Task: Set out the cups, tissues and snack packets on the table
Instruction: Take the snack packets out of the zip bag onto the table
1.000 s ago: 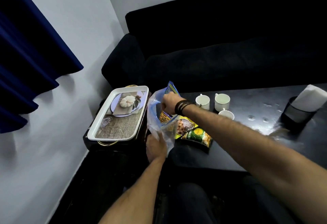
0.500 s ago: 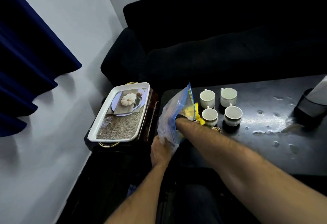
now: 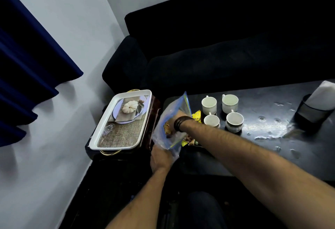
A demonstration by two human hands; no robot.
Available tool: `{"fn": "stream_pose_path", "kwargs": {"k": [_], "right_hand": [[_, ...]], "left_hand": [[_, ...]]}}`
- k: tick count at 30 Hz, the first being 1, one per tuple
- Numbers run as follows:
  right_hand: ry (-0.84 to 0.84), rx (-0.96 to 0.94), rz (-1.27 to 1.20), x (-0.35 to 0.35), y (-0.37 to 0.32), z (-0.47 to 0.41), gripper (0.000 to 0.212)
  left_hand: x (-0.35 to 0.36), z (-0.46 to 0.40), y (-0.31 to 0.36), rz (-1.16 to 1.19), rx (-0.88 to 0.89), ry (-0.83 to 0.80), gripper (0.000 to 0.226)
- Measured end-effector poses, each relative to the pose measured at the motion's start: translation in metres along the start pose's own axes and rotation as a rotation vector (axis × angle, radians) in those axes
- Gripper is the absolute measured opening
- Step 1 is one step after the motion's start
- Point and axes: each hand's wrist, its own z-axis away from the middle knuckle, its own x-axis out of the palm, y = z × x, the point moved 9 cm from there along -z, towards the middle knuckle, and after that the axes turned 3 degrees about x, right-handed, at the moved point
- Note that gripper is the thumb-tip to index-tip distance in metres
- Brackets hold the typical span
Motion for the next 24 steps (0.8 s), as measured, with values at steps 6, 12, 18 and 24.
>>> {"fn": "stream_pose_path", "kwargs": {"k": [6,12,18,24], "right_hand": [[0.302,-0.084,-0.083,-0.127,-0.015,0.039,0.041],[0.49,0.018,-0.556,-0.192,0.036,0.066,0.053],[0.532,0.359,-0.874,-0.117,0.107,0.04,0.051],[0.416,0.437,-0.783,-0.044,0.119,-0.004,0.052]], "left_hand": [[-0.018,-0.001,-0.002,0.025,-0.216,0.03,0.05],[-0.045,-0.005,0.018,-0.037,-0.159,0.118,0.046],[-0.044,-0.003,0.003,0.063,-0.209,0.108,0.049],[-0.024,-0.012,-0.01,-0.004,-0.139,0.045,0.049]]}}
